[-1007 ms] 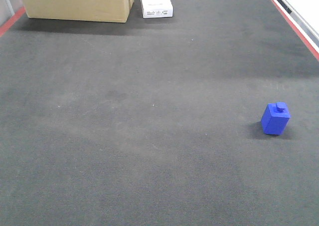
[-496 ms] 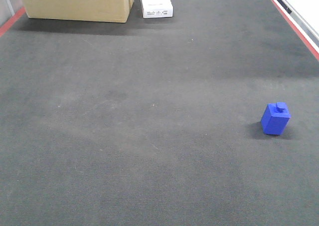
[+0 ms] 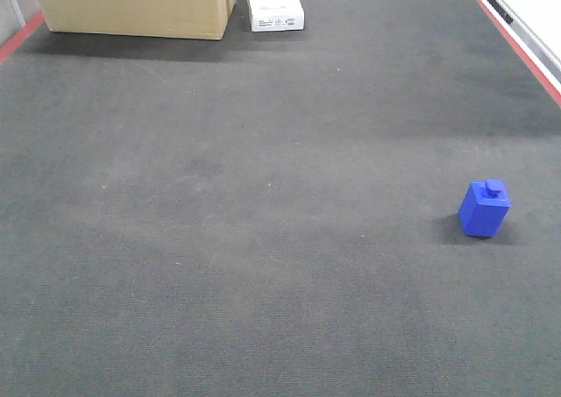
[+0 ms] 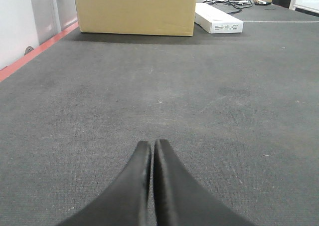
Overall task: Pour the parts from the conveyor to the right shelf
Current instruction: 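Move the right gripper above the blue block on the conveyor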
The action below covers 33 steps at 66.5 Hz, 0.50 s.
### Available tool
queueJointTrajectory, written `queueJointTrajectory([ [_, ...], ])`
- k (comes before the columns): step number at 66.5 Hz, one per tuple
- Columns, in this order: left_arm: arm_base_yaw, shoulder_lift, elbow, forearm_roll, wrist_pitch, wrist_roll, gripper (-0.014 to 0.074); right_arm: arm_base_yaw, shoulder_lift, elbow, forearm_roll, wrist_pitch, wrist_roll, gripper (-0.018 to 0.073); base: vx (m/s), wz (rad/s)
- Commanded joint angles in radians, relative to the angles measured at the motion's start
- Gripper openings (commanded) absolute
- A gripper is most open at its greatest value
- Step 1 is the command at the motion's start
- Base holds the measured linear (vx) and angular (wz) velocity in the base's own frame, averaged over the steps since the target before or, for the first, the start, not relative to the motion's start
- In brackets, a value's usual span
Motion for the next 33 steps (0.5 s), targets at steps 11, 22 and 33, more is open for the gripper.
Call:
queueJointTrajectory([
  [11,-0.006,-0.010,-0.019,-0.008,-0.079,-0.008,-0.0006,-0.004,-0.013,0.006,-0.013,-0.382,0.002,-0.0008,0.00,0.00],
  [22,-0.006,-0.010,-0.019,-0.008,-0.079,-0.008,-0.0006,-0.004,-0.012,-0.076,-0.052,-0.503,0.002,-0.0006,0.00,0.00],
  [33,-0.006,-0.010,-0.019,-0.008,-0.079,-0.008,-0.0006,-0.004,0.023,-0.309,-0.145,-0.481,0.002,-0.0005,0.00,0.00],
])
